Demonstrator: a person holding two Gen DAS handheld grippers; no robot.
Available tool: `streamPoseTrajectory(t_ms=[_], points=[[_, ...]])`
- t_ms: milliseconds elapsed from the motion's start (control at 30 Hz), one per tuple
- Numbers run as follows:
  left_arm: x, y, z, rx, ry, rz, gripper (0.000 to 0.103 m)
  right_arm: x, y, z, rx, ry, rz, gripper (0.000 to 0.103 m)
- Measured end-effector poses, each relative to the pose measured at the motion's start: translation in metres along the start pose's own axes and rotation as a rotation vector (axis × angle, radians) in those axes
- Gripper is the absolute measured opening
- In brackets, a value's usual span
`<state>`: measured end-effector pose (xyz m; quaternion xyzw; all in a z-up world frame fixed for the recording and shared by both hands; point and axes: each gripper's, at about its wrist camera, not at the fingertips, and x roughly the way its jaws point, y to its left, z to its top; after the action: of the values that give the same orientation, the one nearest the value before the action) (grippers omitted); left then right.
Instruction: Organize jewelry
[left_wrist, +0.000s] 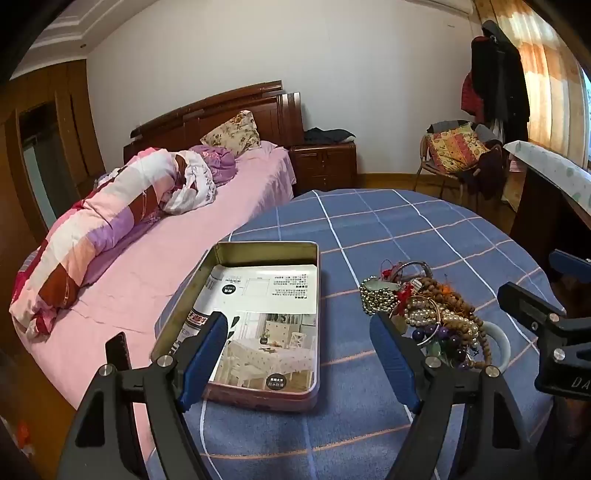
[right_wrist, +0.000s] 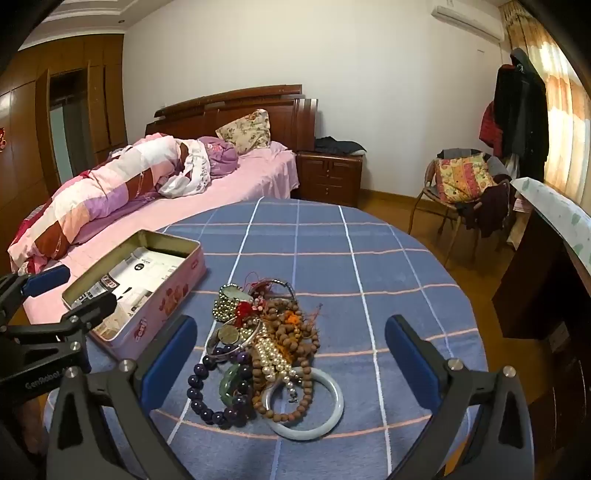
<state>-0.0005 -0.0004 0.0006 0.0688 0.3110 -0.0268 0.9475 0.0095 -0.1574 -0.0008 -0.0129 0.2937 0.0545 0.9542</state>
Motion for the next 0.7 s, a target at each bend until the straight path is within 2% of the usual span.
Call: streamPoseTrajectory(t_ms=[167, 700], points=[[-0.0018, -0.0015, -0.0053, 0.0, -0.017, -0.008, 0.079, 0.0002, -0.0001, 0.0, -0.004, 0.003, 0.0, 0.103], [0.0038, 0.0053, -0.0018, -0.018, 0.008, -0.004, 0.079, 0.0065, 0.0062, -0.0072, -0.001, 0.025, 0.005, 0.103]])
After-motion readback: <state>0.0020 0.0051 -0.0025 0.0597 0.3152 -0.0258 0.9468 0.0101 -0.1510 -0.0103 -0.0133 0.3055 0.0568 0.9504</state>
